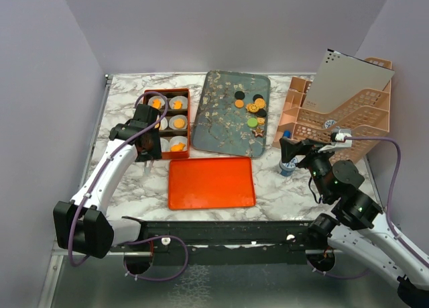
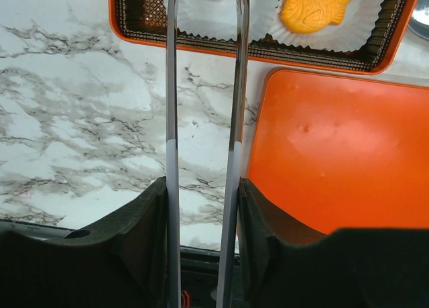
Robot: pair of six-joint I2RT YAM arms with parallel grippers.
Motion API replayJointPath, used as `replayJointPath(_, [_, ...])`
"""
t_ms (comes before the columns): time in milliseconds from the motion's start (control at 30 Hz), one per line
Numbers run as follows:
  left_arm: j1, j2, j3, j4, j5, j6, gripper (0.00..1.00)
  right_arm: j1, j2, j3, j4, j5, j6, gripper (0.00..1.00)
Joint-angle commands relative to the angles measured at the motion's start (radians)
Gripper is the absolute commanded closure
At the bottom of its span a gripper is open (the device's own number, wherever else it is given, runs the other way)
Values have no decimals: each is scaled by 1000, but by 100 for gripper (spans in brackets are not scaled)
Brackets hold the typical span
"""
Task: Pack the cookies
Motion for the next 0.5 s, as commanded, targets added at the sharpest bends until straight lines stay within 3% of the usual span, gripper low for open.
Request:
replayJointPath(0, [7, -9, -13, 17, 40, 5, 90, 1, 1, -12, 22, -15, 8, 0])
replayJointPath(467, [7, -30, -7, 1, 43, 17, 65, 1, 14, -4, 21, -17, 8, 0])
